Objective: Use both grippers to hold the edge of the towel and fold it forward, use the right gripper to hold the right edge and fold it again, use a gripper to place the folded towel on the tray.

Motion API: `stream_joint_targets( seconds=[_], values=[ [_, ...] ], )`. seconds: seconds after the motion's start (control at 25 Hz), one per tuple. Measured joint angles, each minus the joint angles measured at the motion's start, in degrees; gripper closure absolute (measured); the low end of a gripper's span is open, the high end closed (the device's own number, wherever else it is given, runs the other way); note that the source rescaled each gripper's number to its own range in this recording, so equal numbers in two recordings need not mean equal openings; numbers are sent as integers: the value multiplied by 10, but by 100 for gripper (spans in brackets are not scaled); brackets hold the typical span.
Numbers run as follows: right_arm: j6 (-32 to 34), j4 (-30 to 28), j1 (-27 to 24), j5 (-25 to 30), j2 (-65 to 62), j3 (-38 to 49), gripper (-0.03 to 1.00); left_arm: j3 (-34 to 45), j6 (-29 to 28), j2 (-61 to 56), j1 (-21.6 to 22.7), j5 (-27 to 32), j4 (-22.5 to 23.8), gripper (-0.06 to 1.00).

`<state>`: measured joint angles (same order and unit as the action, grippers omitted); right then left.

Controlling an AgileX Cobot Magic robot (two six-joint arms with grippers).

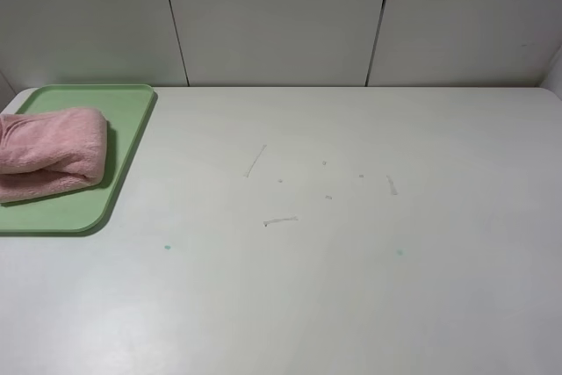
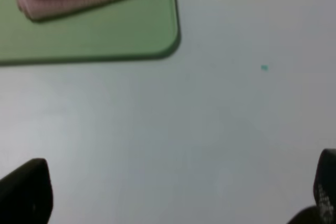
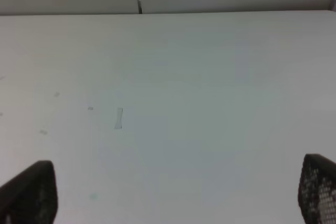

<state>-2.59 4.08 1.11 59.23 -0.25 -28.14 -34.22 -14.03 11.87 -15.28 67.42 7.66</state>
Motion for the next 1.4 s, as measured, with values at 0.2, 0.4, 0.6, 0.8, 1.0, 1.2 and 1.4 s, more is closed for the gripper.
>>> stream_joint_targets(
  seconds=[0.2,0.4,0.6,0.8,1.0,1.2,1.4],
  values=[
    [0,0,0,0,0,0,-3,11,1,-71,0,-5,9,-5],
    [0,0,0,0,0,0,-3,47,40,-118,0,-29,0,-5],
    [0,0,0,0,0,0,-3,58,124,-123,-1,-56,-40,-5],
    [0,1,0,0,0,0,-3,64,175,-123,-1,-64,-77,-5],
    [0,1,0,0,0,0,-3,64,177,-123,-1,-64,-77,-5],
    [0,2,0,0,0,0,-3,64,177,-123,-1,-64,-77,-5],
    [0,2,0,0,0,0,-3,64,177,-123,-1,-64,-77,-5]
  ],
)
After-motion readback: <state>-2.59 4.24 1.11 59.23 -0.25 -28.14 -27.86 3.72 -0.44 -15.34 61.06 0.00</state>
